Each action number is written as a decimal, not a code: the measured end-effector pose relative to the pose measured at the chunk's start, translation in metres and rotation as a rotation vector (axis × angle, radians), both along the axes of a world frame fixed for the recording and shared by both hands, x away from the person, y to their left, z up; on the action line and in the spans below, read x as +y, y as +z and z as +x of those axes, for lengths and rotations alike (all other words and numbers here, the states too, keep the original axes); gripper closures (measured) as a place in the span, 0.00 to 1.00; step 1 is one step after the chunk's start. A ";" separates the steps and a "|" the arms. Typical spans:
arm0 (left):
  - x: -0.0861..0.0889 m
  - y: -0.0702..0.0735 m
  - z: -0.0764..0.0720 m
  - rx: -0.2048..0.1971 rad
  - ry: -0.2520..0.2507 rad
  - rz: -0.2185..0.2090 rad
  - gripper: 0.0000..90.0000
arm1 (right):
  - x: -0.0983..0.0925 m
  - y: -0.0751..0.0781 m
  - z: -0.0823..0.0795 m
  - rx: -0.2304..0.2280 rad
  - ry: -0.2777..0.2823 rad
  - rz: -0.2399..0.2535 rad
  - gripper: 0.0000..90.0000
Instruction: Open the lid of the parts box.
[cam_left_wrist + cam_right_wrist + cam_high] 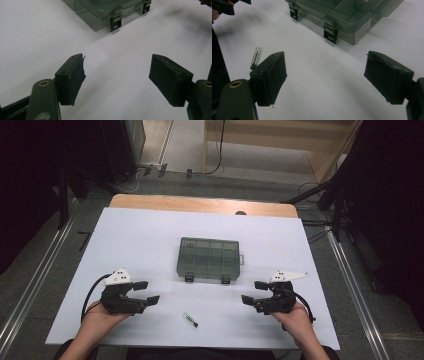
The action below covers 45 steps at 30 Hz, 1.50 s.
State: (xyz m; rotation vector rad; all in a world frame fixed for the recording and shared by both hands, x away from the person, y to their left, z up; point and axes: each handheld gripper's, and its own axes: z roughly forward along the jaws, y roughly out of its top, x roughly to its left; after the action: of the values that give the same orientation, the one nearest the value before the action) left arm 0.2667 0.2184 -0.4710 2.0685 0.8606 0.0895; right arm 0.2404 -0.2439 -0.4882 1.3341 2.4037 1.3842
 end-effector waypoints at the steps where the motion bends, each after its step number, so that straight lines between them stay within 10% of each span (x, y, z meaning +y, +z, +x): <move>1: 0.000 0.000 0.000 -0.001 0.001 0.000 0.31 | 0.000 0.000 0.000 0.002 0.000 0.001 0.21; 45: 0.005 -0.009 0.010 -0.001 0.015 -0.007 0.31 | -0.005 0.000 0.009 0.020 -0.029 0.027 0.22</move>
State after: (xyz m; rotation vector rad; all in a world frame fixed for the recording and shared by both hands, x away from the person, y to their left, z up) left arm 0.2770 0.2232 -0.4800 2.0554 0.8746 0.0958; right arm 0.2497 -0.2491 -0.4887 1.3893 2.3765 1.4081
